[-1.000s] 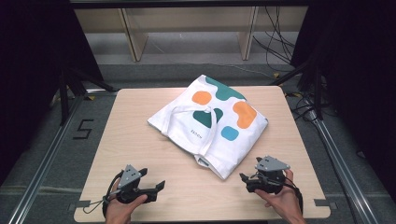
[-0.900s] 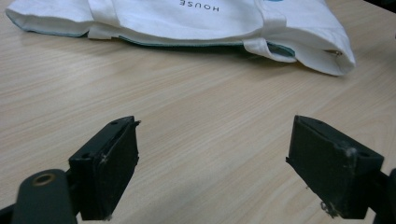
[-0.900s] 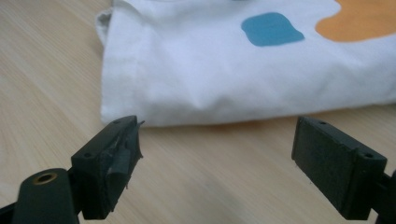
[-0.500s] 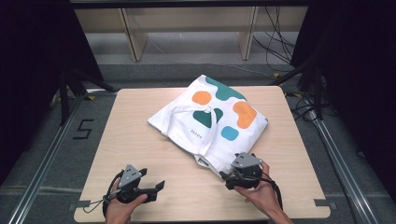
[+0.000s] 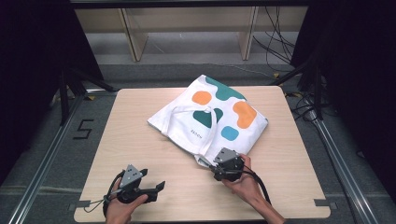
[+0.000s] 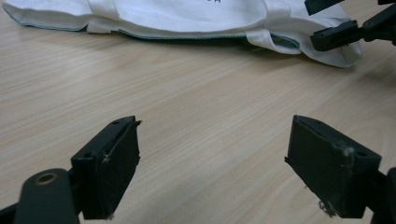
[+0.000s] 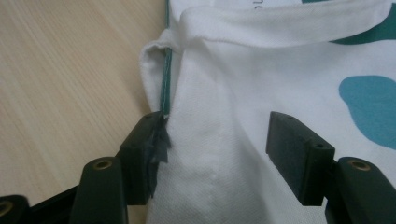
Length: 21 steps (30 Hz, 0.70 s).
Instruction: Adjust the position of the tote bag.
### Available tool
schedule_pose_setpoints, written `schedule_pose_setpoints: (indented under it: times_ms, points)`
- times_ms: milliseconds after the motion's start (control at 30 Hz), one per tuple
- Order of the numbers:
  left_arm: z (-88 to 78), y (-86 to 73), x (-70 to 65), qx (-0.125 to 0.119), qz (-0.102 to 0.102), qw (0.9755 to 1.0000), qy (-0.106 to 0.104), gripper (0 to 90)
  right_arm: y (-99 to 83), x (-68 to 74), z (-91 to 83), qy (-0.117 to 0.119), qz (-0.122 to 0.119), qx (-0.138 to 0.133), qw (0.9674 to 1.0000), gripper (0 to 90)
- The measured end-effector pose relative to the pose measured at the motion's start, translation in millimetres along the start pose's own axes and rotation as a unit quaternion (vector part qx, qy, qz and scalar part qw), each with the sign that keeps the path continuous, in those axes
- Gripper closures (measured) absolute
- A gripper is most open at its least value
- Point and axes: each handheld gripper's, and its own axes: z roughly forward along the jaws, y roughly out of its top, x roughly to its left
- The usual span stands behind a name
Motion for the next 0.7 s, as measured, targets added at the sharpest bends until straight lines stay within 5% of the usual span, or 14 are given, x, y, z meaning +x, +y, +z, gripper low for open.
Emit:
schedule_pose_setpoints:
  times_ms: [133,300,400,700]
  points:
    - [0.2,0.2,-0.2,-0.001,-0.001,1.0,0.0,16.3,0.1,1.8,2.3,0.004,-0.007,0.012,0.9999,50.1]
    - [-0.9,-0.6,-0.6,0.003,-0.008,0.9999,0.007,16.8,-0.3,2.7,-6.5,-0.024,-0.033,0.025,0.9989,66.4]
    - [-1.1,-0.8,-0.1,0.002,-0.005,1.0,0.005,17.0,-7.6,-6.7,-15.3,-0.026,-0.04,0.027,0.9985,76.7]
    - [-3.9,-1.0,2.9,0.003,-0.012,0.9996,0.025,17.8,-27.7,-26.6,-43.2,-0.016,-0.051,0.009,0.9985,84.5]
